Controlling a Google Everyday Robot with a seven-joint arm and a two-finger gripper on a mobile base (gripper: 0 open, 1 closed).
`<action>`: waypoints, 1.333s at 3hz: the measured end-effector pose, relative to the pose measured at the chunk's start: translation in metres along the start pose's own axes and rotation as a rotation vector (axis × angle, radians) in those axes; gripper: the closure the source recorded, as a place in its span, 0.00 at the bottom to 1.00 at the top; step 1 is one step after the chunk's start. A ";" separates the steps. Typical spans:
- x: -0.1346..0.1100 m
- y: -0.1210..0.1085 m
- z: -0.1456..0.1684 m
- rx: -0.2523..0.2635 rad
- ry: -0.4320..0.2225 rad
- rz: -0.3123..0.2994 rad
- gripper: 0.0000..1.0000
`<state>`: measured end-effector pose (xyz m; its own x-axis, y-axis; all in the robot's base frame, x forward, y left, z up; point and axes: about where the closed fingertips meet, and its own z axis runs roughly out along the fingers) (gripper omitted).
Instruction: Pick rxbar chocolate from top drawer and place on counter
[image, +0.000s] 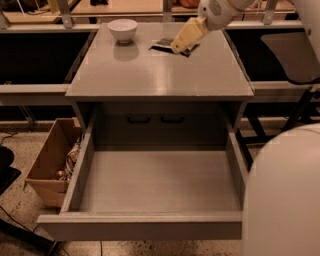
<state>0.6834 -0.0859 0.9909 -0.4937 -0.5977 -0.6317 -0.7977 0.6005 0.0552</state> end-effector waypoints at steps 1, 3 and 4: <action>-0.054 -0.003 0.020 0.029 -0.063 0.031 1.00; -0.082 0.021 0.181 -0.051 0.065 0.028 1.00; -0.081 0.022 0.186 -0.055 0.070 0.027 0.82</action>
Offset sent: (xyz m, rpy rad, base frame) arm 0.1034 0.1619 -0.0460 0.0034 0.0481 -0.0097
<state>0.7699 0.0748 0.8998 -0.5366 -0.6183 -0.5742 -0.8006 0.5881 0.1150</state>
